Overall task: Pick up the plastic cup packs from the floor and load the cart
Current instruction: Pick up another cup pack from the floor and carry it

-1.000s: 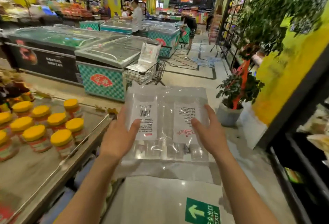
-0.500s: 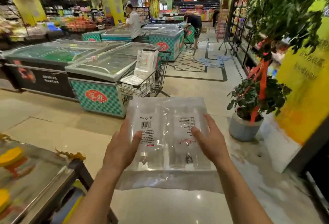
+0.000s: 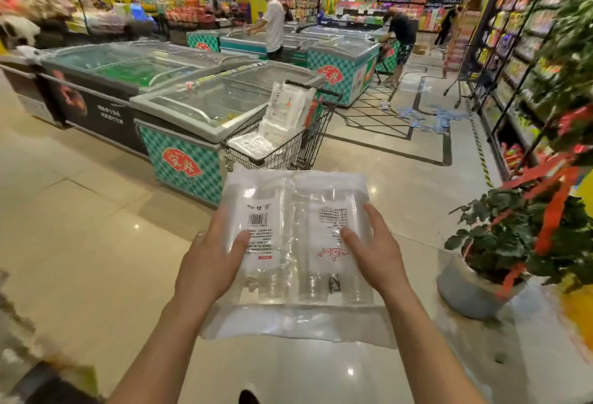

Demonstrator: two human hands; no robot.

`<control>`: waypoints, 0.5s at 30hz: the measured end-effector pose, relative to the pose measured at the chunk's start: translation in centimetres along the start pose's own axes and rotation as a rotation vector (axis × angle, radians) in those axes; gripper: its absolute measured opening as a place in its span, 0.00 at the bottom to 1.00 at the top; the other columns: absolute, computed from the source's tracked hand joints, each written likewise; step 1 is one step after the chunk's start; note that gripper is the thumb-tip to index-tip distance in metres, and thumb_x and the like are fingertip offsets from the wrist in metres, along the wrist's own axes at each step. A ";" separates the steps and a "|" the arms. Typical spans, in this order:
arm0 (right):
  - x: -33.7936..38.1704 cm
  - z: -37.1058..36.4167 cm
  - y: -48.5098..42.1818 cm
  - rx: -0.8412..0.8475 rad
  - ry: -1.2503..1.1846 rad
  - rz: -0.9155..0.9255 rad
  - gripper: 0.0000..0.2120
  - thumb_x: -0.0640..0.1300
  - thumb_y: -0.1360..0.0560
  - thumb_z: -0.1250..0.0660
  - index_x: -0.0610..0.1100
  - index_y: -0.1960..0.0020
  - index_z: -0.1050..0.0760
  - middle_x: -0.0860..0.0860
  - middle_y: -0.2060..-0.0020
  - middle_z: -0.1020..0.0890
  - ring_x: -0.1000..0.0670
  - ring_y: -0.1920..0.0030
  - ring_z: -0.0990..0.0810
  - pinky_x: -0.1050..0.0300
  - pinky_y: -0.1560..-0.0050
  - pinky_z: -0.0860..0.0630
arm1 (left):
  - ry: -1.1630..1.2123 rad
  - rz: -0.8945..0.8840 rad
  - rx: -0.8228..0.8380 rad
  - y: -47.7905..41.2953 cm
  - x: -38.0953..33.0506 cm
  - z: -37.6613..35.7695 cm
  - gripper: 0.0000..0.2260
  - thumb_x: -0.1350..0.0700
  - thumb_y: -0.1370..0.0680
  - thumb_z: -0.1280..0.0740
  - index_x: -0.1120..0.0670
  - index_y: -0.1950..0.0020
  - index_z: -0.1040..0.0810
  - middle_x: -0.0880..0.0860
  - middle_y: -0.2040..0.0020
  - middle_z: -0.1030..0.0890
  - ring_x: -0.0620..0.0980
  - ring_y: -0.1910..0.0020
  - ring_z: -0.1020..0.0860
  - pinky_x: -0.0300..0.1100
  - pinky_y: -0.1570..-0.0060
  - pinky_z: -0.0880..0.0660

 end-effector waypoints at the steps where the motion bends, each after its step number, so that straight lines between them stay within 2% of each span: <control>1: -0.3 -0.8 -2.1 0.000 0.000 0.005 0.34 0.53 0.23 0.34 0.51 0.22 0.43 0.53 0.26 0.34 0.49 0.28 0.34 0.51 0.29 0.36 | -0.008 0.014 0.000 -2.0 0.6 -1.0 0.27 0.37 0.23 0.44 0.33 0.26 0.51 0.50 0.41 0.21 0.59 0.45 0.24 0.51 0.51 0.26; 3: -0.9 -2.4 -6.3 -0.008 -0.006 0.009 0.33 0.52 0.23 0.34 0.52 0.22 0.43 0.54 0.26 0.34 0.50 0.27 0.35 0.51 0.29 0.36 | -0.008 0.040 0.004 -6.3 1.8 -3.2 0.29 0.34 0.24 0.46 0.33 0.25 0.52 0.54 0.39 0.22 0.59 0.42 0.25 0.50 0.50 0.27; 6: -1.5 -4.7 -12.9 -0.029 0.010 0.017 0.33 0.52 0.23 0.34 0.50 0.22 0.43 0.53 0.25 0.35 0.51 0.26 0.37 0.52 0.28 0.39 | 0.025 0.053 0.015 -13.2 2.7 -6.2 0.29 0.36 0.23 0.45 0.32 0.25 0.55 0.55 0.34 0.25 0.59 0.36 0.29 0.52 0.43 0.29; 9: -1.7 -6.4 -19.7 -0.032 0.018 -0.011 0.33 0.52 0.23 0.34 0.51 0.22 0.44 0.53 0.25 0.36 0.51 0.26 0.38 0.55 0.29 0.41 | 0.054 0.051 0.044 -20.1 2.7 -8.3 0.28 0.39 0.21 0.44 0.32 0.25 0.54 0.54 0.35 0.24 0.58 0.37 0.28 0.50 0.44 0.29; 12: -1.4 -7.8 -26.2 -0.036 0.022 -0.010 0.33 0.53 0.23 0.34 0.52 0.22 0.44 0.54 0.25 0.36 0.52 0.26 0.38 0.58 0.32 0.41 | 0.061 0.060 0.051 -26.6 3.2 -10.3 0.28 0.36 0.22 0.46 0.31 0.26 0.56 0.54 0.38 0.23 0.58 0.41 0.25 0.51 0.46 0.27; 15: -1.6 -9.4 -32.7 -0.025 0.024 -0.034 0.34 0.53 0.23 0.34 0.51 0.22 0.45 0.54 0.26 0.35 0.52 0.27 0.37 0.56 0.32 0.39 | 0.047 0.086 0.068 -32.9 3.8 -12.1 0.27 0.36 0.22 0.46 0.32 0.26 0.54 0.54 0.36 0.24 0.59 0.42 0.24 0.51 0.46 0.27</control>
Point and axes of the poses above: each hand's wrist, its own y-axis away from the middle knuckle, its own z-axis out of the back of the hand, x = y × z, the point moved 5 cm from there along -y, towards the middle knuckle
